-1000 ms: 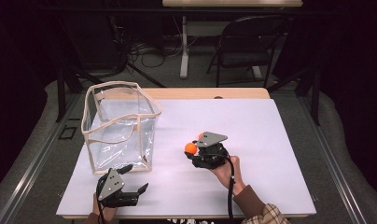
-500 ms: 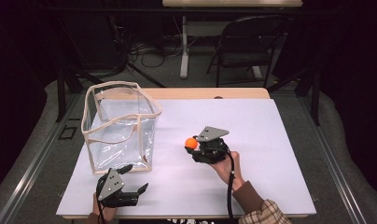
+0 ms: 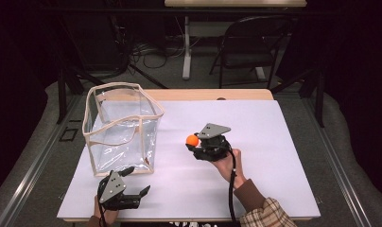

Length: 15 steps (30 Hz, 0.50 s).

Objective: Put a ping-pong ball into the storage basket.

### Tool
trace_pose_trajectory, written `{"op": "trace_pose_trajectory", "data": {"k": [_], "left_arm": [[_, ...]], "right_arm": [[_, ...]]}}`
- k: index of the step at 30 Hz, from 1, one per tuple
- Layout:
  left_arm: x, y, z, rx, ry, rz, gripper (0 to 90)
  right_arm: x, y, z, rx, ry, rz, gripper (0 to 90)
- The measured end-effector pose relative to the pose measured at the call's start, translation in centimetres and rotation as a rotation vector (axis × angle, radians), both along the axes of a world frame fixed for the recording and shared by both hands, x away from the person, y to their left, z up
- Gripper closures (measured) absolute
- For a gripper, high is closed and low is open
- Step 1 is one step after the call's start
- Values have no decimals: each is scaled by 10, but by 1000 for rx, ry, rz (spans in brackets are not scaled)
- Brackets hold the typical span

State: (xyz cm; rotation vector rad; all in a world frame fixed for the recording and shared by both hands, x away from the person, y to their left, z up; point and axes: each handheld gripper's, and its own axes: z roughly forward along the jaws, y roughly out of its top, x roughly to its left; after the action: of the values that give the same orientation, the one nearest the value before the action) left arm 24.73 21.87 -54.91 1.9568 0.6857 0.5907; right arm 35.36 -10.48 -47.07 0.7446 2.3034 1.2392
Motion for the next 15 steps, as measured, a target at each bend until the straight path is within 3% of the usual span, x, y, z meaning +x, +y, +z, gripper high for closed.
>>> {"op": "trace_pose_trajectory", "data": {"k": [15], "left_arm": [[0,0,0,0,1,0,161]], "right_arm": [[11,5,10,11,-11,-4,509]]}}
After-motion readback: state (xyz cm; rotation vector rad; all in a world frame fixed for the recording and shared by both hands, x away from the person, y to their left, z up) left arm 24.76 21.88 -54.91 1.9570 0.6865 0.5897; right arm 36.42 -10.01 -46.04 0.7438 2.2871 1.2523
